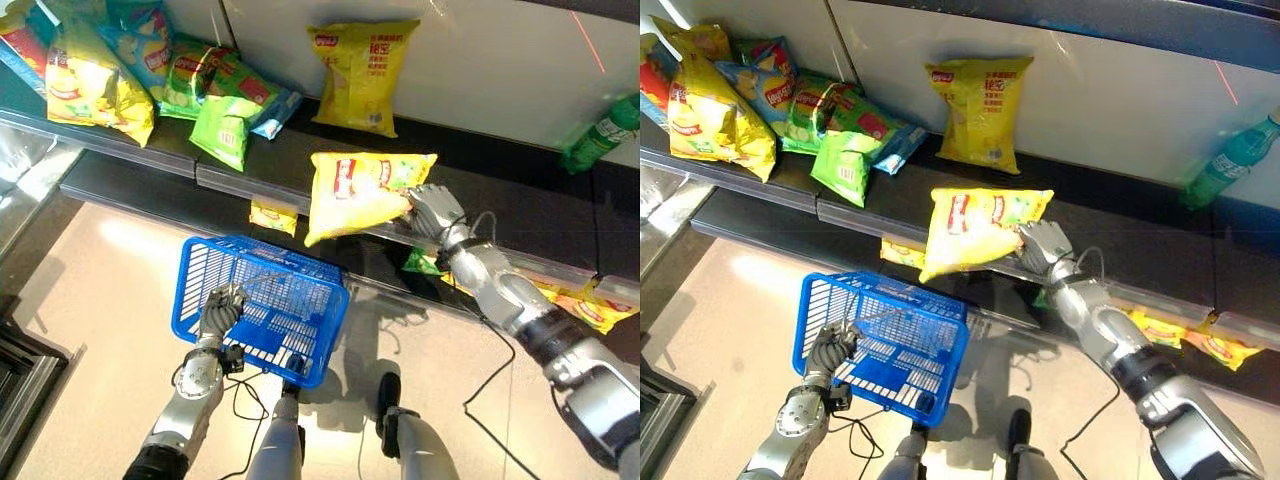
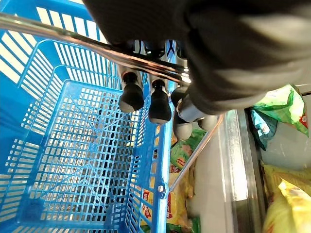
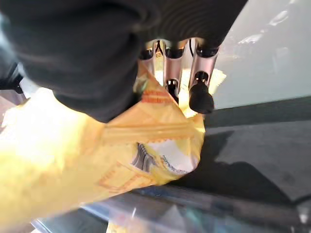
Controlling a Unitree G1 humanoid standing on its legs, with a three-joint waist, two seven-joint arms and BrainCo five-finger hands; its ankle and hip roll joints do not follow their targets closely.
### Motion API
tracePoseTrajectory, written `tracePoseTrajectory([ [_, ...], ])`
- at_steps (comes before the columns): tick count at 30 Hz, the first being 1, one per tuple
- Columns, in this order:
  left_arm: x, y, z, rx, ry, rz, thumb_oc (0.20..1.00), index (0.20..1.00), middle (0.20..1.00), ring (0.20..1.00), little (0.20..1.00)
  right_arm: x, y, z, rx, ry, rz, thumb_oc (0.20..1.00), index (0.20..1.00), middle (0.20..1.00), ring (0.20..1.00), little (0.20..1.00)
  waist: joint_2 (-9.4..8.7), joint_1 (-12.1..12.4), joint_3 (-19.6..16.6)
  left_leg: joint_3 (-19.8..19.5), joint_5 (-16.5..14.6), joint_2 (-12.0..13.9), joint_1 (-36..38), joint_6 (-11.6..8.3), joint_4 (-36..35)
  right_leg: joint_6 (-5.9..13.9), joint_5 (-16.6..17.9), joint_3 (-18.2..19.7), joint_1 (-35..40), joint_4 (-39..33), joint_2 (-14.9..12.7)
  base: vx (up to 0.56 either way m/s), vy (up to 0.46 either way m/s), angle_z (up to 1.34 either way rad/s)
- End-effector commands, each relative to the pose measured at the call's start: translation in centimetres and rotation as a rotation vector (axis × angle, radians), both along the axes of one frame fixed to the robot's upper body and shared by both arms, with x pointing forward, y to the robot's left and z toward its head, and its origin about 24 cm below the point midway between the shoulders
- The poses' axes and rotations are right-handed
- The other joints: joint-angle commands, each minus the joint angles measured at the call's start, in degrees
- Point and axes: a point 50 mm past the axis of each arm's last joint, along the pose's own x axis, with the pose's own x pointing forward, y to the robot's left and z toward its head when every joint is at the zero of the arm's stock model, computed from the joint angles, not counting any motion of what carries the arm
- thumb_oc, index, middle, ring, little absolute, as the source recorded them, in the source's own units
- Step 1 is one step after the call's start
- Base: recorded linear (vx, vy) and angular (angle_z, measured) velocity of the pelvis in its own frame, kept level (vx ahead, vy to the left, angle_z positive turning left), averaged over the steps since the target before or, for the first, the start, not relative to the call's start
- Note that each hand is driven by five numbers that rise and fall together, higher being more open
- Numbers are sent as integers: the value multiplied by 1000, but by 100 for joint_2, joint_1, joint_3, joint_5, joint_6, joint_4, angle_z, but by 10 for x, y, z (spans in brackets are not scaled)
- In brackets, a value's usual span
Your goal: Pick up the snacks into the basket
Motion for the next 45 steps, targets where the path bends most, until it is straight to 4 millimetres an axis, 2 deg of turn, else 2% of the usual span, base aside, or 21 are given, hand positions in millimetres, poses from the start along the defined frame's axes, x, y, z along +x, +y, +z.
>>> tracePoseTrajectory([
  [1, 1, 7, 41, 50, -220, -3, 200, 200, 200, 200, 200, -17, 1, 6, 116, -43, 112, 200, 200, 200, 200, 200, -331, -164, -334, 227, -562, -15, -37, 81, 327, 609, 93, 371, 417, -946, -288, 0, 0, 0],
  [11, -1, 13, 38, 66, -204, 34, 200, 200, 200, 200, 200, -60, -21, -2, 180, -47, 162, 200, 200, 200, 200, 200, -455, -398, -435, 304, -655, 10, 34, 117, 412, 633, 82, 456, 477, -966, -243, 6, 11, -4],
  [19, 0, 14, 35, 86, -189, 41, 200, 200, 200, 200, 200, -82, -14, -7, 140, 14, 266, 200, 200, 200, 200, 200, -524, -487, -498, 364, -693, 16, 87, 125, 445, 654, 99, 519, 532, -1001, -217, -3, 15, -9],
  [23, 1, 12, 38, 99, -198, 24, 200, 200, 200, 200, 200, -87, -7, -33, 107, 178, 314, 200, 200, 200, 200, 200, -562, -521, -516, 374, -696, 20, 75, 123, 463, 654, 124, 544, 535, -1039, -208, 0, 0, 0],
  [24, 1, 12, 38, 99, -197, 25, 200, 200, 200, 200, 200, -87, -7, -33, 107, 178, 315, 200, 200, 200, 200, 200, -564, -525, -520, 376, -696, 20, 73, 123, 463, 654, 125, 547, 534, -1041, -207, 0, 0, 0],
  [26, 3, 8, 43, 98, -219, 13, 200, 200, 200, 200, 200, -86, -3, -56, 79, 294, 315, 200, 200, 200, 200, 200, -580, -525, -514, 381, -686, 25, 73, 123, 450, 653, 141, 548, 536, -1070, -204, -9, 4, -2],
  [29, 6, 4, 50, 95, -250, -2, 200, 200, 200, 200, 200, -85, 4, -78, 46, 404, 333, 200, 200, 200, 200, 200, -582, -522, -507, 379, -669, 25, 73, 120, 438, 650, 150, 551, 533, -1089, -198, -10, 5, -4],
  [30, 6, 4, 50, 95, -250, -1, 200, 200, 200, 200, 200, -84, 5, -78, 45, 404, 334, 200, 200, 200, 200, 200, -583, -529, -507, 379, -669, 26, 73, 120, 438, 649, 150, 551, 534, -1090, -197, -13, 7, -3],
  [31, 8, -1, 56, 83, -276, -14, 200, 200, 200, 200, 200, -81, 5, -101, 43, 499, 302, 200, 200, 200, 200, 200, -572, -510, -499, 373, -659, 24, 75, 118, 427, 650, 151, 555, 535, -1087, -195, 0, 0, 0],
  [33, 9, -4, 60, 78, -298, -26, 200, 200, 200, 200, 200, -78, 10, -116, 12, 552, 297, 200, 200, 200, 200, 200, -557, -502, -488, 372, -651, 20, 75, 116, 409, 649, 154, 553, 534, -1095, -197, 0, 0, 0],
  [34, 10, -8, 64, 64, -318, -35, 200, 200, 200, 200, 200, -75, 12, -131, -7, 603, 274, 200, 200, 200, 200, 200, -539, -485, -482, 366, -646, 17, 78, 118, 401, 646, 158, 549, 529, -1092, -200, 0, 0, 0],
  [36, 10, -12, 71, 36, -347, -50, 200, 200, 200, 200, 200, -71, 23, -148, -51, 649, 274, 200, 200, 200, 200, 200, -517, -467, -463, 354, -644, 4, 71, 119, 389, 640, 162, 547, 529, -1095, -202, 0, 0, 0],
  [37, 10, -12, 71, 37, -347, -49, 200, 200, 200, 200, 200, -70, 23, -149, -51, 648, 275, 200, 200, 200, 200, 200, -520, -471, -462, 354, -644, 4, 71, 119, 389, 640, 162, 547, 529, -1095, -202, 0, 0, 0],
  [38, 11, -18, 76, 25, -371, -78, 200, 200, 200, 200, 200, -67, 30, -165, -96, 699, 255, 200, 200, 200, 200, 200, -477, -427, -456, 347, -642, -9, 57, 116, 391, 639, 166, 536, 534, -1107, -214, 0, 0, 0],
  [40, 9, -25, 84, 3, -409, -110, 200, 200, 200, 200, 200, -63, 39, -182, -127, 747, 233, 200, 200, 200, 200, 200, -437, -391, -425, 333, -639, -22, 27, 114, 409, 637, 176, 524, 522, -1099, -222, 0, 0, 0],
  [41, 9, -24, 84, 4, -409, -108, 200, 200, 200, 200, 200, -62, 41, -183, -127, 745, 234, 200, 200, 200, 200, 200, -444, -399, -422, 331, -640, -20, 25, 114, 412, 637, 177, 523, 521, -1100, -221, -21, 2, 3],
  [43, 7, -38, 92, -25, -445, -185, 200, 200, 200, 200, 200, -57, 61, -202, -205, 797, 232, 200, 200, 200, 200, 200, -346, -318, -377, 307, -634, -46, -24, 114, 432, 633, 191, 497, 490, -1102, -246, -13, 6, 2],
  [45, 6, -41, 95, -31, -452, -204, 200, 200, 200, 200, 200, -56, 68, -205, -222, 799, 234, 200, 200, 200, 200, 200, -323, -308, -362, 298, -631, -49, -37, 113, 435, 631, 200, 491, 482, -1103, -248, -11, 9, 4],
])
